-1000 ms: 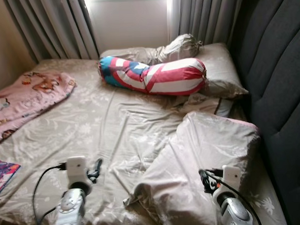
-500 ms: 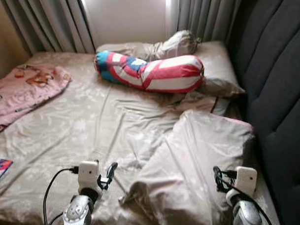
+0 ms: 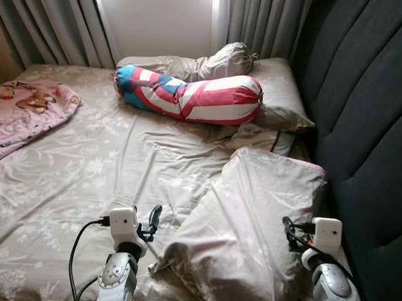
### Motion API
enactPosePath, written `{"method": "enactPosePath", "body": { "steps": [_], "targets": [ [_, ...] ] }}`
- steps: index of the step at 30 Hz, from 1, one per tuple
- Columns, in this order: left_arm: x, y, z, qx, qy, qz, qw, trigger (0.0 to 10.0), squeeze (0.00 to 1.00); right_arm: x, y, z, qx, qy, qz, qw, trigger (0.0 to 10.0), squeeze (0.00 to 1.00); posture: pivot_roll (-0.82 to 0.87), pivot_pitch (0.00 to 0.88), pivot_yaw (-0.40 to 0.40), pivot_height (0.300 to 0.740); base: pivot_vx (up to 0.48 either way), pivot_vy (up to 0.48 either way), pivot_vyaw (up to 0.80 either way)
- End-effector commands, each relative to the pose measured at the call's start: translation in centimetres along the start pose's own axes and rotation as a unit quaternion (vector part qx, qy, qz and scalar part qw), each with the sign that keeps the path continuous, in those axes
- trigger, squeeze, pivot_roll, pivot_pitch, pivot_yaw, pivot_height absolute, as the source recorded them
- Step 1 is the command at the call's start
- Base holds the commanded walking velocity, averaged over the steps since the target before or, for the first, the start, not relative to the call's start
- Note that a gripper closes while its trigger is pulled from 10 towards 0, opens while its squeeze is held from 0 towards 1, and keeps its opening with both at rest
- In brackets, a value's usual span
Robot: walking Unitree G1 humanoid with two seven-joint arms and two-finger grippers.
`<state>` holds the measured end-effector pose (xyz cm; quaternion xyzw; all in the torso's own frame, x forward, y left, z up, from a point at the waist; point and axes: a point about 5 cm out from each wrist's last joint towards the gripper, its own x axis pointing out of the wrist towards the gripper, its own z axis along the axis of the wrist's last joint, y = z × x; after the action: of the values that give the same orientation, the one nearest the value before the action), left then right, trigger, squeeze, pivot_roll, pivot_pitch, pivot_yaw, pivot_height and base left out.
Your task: Clean up the room
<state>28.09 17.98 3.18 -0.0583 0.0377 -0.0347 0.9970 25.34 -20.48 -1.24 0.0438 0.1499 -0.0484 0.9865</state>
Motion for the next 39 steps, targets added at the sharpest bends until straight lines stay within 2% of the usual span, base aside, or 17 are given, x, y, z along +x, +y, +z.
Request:
{"method": "enactPosePath", "body": {
  "steps": [1, 9, 15, 18, 32, 39],
  "targets": [
    [0.2, -0.3, 0.4, 0.001, -0.008, -0.001, 1.000, 10.0, 0.00, 0.2, 0.0, 0.0, -0.008, 0.013, -0.007, 1.000, 10.0, 0.00, -0.04, 0.000, -0.105, 0.735, 0.000, 0.000, 0.00],
    [0.0, -0.2, 0.2, -0.004, -0.001, -0.007, 1.000, 10.0, 0.00, 0.5, 0.7, 0.5, -0.009, 0.003, 0.010, 1.000, 10.0, 0.00, -0.05, 0.000, -0.098, 0.690, 0.000, 0.000, 0.00],
    [0.1, -0.9, 0.3, 0.025, 0.005, -0.035, 0.999, 10.0, 0.00, 0.8, 1.7, 0.5, -0.025, 0.009, 0.037, 0.999, 10.0, 0.00, -0.06, 0.000, -0.083, 0.650, 0.000, 0.000, 0.00],
    [0.2, -0.8, 0.4, 0.028, 0.005, -0.039, 0.999, 10.0, 0.00, 1.0, 2.2, 1.0, -0.013, -0.005, 0.042, 0.999, 10.0, 0.00, -0.07, 0.000, -0.075, 0.630, 0.000, 0.000, 0.00],
    [0.6, -0.5, 1.2, 0.039, 0.003, -0.045, 0.998, 10.0, 0.00, 1.2, 2.8, 0.8, 0.006, 0.002, 0.039, 0.999, 10.0, 0.00, -0.08, 0.000, -0.047, 0.630, 0.000, 0.000, 0.00],
    [0.8, -0.3, 1.4, 0.043, 0.003, -0.043, 0.998, 10.0, 0.00, 1.4, 2.4, 0.9, 0.020, 0.008, 0.030, 0.999, 10.0, 0.00, -0.07, 0.000, -0.047, 0.630, 0.000, 0.000, 0.00]
  ]
}}
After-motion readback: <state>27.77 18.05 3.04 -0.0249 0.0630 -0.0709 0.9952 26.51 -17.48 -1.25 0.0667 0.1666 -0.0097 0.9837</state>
